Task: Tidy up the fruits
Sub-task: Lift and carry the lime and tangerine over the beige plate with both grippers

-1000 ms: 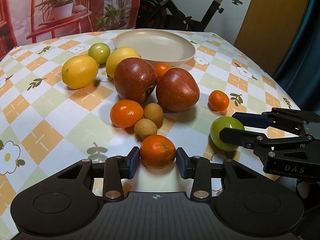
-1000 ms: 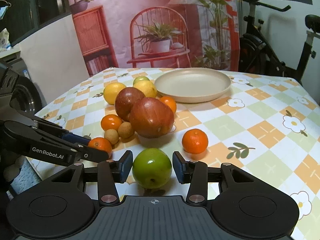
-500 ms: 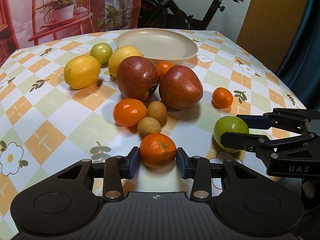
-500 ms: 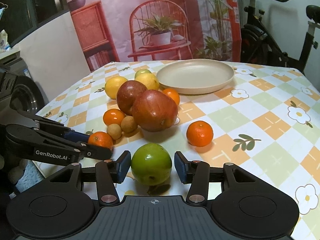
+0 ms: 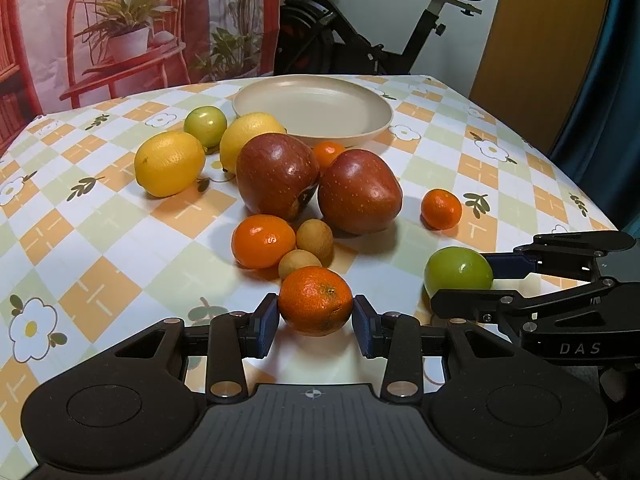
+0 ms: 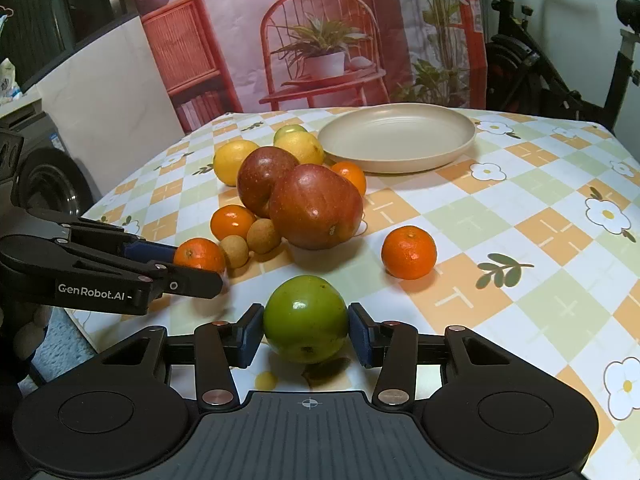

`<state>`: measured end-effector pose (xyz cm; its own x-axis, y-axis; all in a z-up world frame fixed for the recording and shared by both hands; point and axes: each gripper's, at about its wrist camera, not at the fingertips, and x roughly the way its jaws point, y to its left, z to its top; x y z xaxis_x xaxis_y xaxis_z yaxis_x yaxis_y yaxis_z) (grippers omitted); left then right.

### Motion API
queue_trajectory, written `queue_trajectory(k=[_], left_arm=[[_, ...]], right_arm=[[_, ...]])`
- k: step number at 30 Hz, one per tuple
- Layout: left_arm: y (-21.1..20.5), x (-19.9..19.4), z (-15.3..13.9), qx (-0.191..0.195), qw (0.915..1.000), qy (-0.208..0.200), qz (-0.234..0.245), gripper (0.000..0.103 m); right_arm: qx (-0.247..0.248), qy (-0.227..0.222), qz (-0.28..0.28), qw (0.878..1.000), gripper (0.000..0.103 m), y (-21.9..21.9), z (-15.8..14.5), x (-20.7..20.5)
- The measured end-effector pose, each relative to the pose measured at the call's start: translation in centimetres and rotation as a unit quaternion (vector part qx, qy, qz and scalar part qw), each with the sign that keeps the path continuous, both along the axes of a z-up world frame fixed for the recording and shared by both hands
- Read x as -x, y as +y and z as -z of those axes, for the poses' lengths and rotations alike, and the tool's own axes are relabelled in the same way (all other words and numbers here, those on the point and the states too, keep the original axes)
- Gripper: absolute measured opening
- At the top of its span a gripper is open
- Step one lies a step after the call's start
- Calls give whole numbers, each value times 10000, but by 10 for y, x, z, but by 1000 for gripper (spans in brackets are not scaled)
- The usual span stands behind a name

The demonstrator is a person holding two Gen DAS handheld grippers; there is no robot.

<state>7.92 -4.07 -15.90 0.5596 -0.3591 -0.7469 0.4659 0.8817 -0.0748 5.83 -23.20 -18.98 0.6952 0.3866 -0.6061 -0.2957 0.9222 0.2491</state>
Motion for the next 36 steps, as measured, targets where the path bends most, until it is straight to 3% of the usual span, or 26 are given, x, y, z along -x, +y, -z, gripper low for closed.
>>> queue_trajectory(k=[6, 16, 22, 29, 36], left_arm=[[2, 1, -3, -8, 9999, -118, -34, 42], [10, -2, -33, 45, 9969, -785, 7, 42], [26, -35, -63, 584, 9949, -778, -276, 42], [29, -77, -98, 728, 9892, -1112, -620, 42], [15, -123, -108, 721, 9886, -1155, -636, 42]], right_arm=[[44, -27, 25, 10000, 42, 0, 0, 0], [-267, -413, 288, 9984, 42, -23, -30, -10], [-162, -785, 398, 9960, 42, -37, -58, -33], [-59, -1211, 431, 9917, 42, -49, -88, -75], [135, -1143, 415, 9925, 42, -55, -90, -125]])
